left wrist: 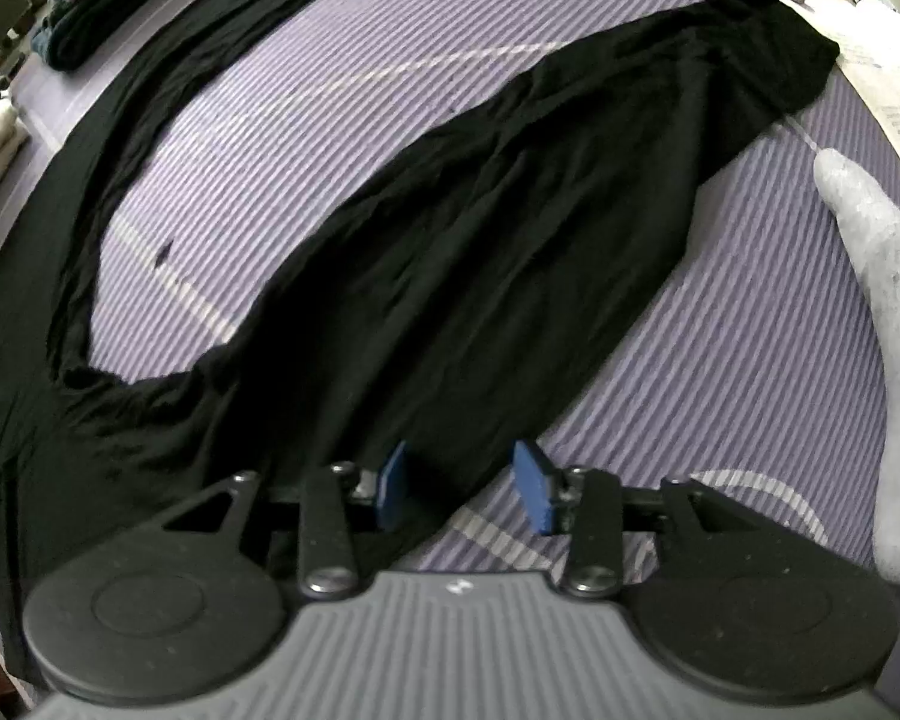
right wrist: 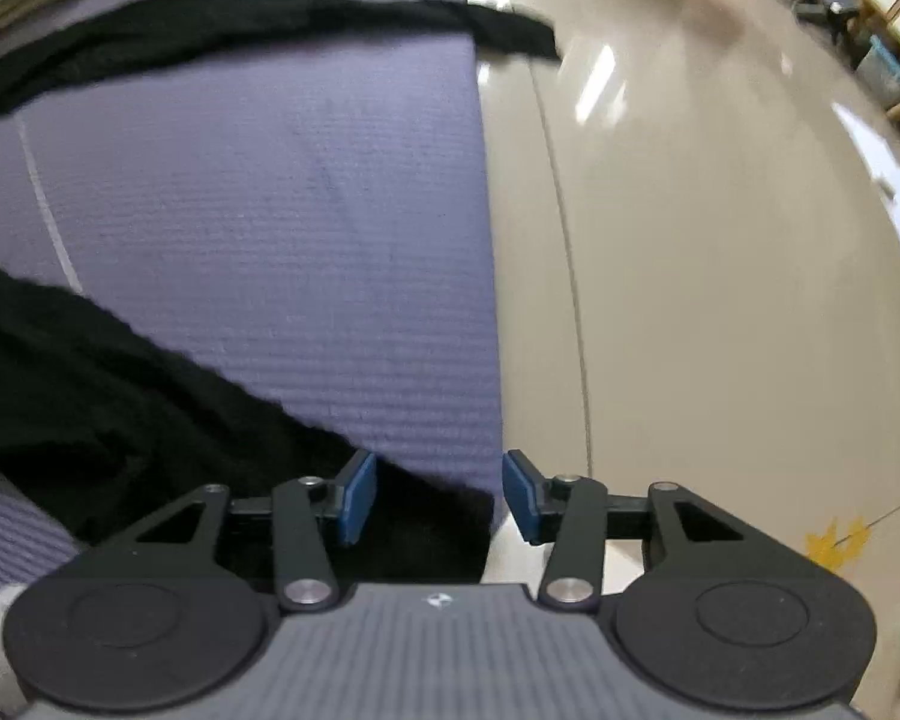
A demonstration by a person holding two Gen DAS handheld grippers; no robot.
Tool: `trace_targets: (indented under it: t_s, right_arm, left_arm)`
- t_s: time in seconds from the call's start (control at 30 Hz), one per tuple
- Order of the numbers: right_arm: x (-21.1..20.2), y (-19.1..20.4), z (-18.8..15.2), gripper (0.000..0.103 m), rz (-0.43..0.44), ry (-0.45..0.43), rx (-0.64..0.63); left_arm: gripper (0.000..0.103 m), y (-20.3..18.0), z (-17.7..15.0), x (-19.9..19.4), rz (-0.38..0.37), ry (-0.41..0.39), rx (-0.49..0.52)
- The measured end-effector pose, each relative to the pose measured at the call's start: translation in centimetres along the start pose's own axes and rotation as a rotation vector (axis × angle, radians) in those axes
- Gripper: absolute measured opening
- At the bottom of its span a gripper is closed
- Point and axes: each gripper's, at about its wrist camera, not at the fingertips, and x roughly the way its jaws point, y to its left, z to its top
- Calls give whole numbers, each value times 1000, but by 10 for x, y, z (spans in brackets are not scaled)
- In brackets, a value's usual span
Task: Fold clothes
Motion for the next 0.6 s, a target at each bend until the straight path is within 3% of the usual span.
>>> trace_targets:
  t_s: [0.03, 0.07, 0.23, 0.3, 0.37, 0.43, 0.6]
  right_arm:
    - [1, 2, -2, 17, 14, -3, -24]
    - [-1, 4, -1, 3, 9, -9, -51]
    - [-4, 0, 3, 3, -177, -5, -74]
    - [-7, -5, 4, 11, -185, -20, -49]
    - [-13, -8, 4, 49, -163, -32, -23]
    - [-20, -11, 3, 51, -129, -35, -4]
    - [-26, -15, -16, 51, -6, 29, -8]
  left_arm:
    - [44, 0, 0, 0, 0, 1, -2]
    - [44, 1, 0, 0, 0, 2, -4]
    - [45, 10, 3, -4, 3, -10, -33]
    - [46, 18, 4, -7, 7, -28, -77]
    - [46, 26, 5, -9, 13, -40, -113]
    - [46, 35, 4, -10, 20, -39, -160]
    - [46, 37, 1, -4, 38, -10, -169]
